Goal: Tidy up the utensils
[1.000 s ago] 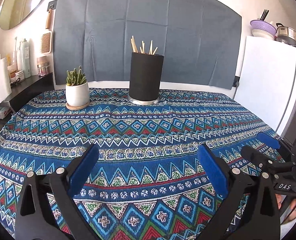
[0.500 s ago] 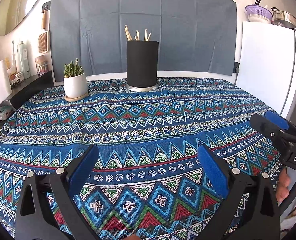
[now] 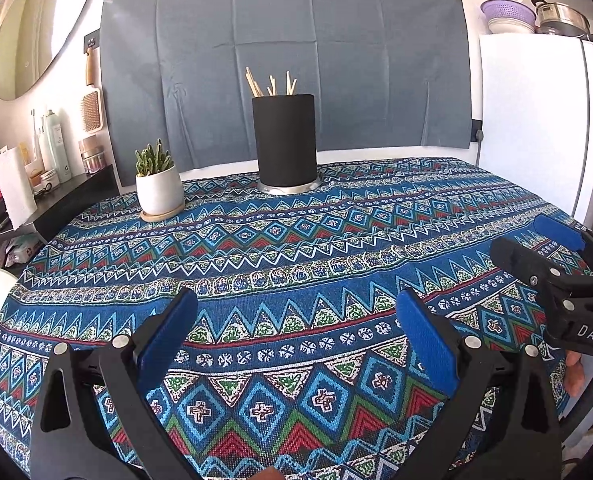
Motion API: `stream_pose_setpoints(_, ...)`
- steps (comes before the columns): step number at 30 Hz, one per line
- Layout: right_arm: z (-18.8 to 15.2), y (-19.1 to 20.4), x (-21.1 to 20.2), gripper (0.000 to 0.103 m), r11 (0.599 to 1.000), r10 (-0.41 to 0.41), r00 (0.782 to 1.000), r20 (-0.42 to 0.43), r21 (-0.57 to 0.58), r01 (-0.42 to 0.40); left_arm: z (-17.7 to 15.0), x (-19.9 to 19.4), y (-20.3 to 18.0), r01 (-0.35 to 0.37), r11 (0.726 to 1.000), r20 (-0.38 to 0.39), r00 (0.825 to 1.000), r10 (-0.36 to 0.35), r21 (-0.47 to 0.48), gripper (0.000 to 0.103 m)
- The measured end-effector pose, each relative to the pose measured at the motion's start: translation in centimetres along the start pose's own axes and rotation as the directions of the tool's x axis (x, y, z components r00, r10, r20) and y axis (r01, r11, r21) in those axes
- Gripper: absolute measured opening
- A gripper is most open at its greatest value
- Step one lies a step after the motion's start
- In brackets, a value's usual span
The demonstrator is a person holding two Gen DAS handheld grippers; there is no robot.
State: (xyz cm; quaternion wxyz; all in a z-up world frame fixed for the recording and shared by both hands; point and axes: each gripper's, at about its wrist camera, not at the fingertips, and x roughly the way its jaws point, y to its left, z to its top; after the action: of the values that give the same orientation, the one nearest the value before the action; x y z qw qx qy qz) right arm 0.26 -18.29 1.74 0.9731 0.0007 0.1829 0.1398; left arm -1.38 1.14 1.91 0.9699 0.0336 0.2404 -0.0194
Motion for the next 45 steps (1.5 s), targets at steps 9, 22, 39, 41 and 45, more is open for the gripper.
stream_pose_setpoints(9, 0.0, 0.1, 0.2, 0.095, 1.0, -0.01, 1.0, -0.01, -0.004, 0.009, 0.1, 0.3, 0.8, 0.029, 0.999, -0.016, 0.999, -0.029, -0.045, 0.097)
stream_pose_setpoints(22, 0.1, 0.0, 0.5, 0.095, 1.0, 0.01, 1.0, -0.023, -0.001, -0.01, 0.1, 0.5, 0.9, 0.047, 0.998, -0.026, 0.999, -0.048, -0.048, 0.097)
stream_pose_setpoints(39, 0.0, 0.2, 0.5, 0.095, 1.0, 0.004, 1.0, -0.026, -0.013, -0.004, 0.0, 0.5, 1.1, 0.04, 0.998, -0.027, 0.999, -0.041, -0.053, 0.097)
stream_pose_setpoints(41, 0.1, 0.3, 0.5, 0.095, 1.0, 0.004, 1.0, -0.027, -0.013, -0.004, 0.0, 0.5, 1.0, 0.038, 0.998, -0.029, 0.999, -0.039, -0.055, 0.097)
stream_pose_setpoints(45, 0.0, 0.3, 0.5, 0.095, 1.0, 0.002, 1.0, -0.028, -0.016, -0.002, 0.0, 0.5, 1.1, 0.037, 0.997, -0.027, 0.999, -0.039, -0.063, 0.097)
